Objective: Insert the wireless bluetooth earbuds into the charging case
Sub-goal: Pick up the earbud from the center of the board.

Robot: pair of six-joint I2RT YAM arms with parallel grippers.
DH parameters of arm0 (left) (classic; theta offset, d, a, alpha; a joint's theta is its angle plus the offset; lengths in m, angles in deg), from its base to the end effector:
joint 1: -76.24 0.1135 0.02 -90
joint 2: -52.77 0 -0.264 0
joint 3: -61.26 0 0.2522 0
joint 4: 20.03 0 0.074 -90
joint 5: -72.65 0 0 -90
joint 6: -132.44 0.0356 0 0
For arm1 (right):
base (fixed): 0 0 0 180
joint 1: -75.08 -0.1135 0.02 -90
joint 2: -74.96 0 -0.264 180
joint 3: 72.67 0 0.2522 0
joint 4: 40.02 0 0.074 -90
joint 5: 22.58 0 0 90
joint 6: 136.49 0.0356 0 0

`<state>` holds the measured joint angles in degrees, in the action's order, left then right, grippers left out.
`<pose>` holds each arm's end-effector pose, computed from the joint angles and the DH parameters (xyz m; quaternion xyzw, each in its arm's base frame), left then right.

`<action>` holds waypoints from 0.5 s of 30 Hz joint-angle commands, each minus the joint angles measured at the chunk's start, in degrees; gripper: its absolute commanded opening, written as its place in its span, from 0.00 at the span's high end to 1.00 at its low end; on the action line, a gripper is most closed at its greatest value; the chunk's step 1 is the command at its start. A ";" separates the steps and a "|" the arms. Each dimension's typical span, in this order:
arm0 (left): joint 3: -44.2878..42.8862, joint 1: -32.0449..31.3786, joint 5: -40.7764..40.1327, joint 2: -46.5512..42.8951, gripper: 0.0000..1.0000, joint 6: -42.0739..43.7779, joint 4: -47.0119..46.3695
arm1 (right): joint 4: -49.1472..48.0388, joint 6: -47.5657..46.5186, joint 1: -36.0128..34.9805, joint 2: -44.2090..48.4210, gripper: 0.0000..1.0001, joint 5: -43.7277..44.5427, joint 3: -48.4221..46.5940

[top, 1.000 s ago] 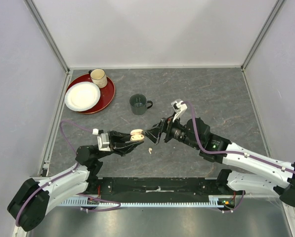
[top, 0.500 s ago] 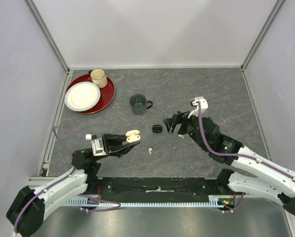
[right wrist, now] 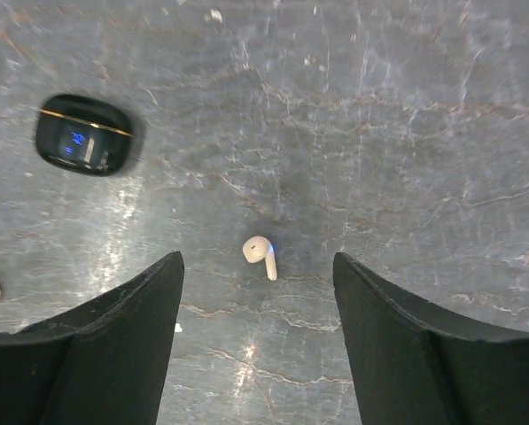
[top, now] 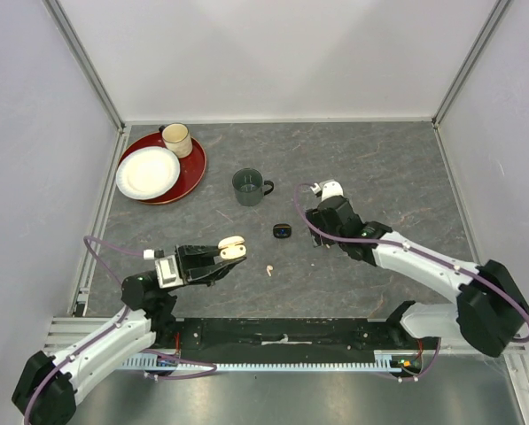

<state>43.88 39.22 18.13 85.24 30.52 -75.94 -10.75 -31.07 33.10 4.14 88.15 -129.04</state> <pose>0.0823 -0.0880 0.2569 0.3566 0.3267 -0.4741 0.7358 0.1980 0.1612 0.2258 -0.1390 0.8966 0.0405 0.4185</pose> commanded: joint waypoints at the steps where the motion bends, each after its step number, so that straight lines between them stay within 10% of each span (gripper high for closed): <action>1: -0.07 -0.16 -1.29 -2.93 0.98 4.36 2.60 | -1.27 -0.83 4.26 -5.00 0.26 -7.45 -0.81; 15: -1.39 -0.16 -2.18 -4.35 0.98 6.12 7.62 | -8.03 5.32 11.56 -11.96 0.26 -17.83 2.09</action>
<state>43.88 39.20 16.62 79.93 33.91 -68.33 -14.95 -28.79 43.44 -6.16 73.96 -127.79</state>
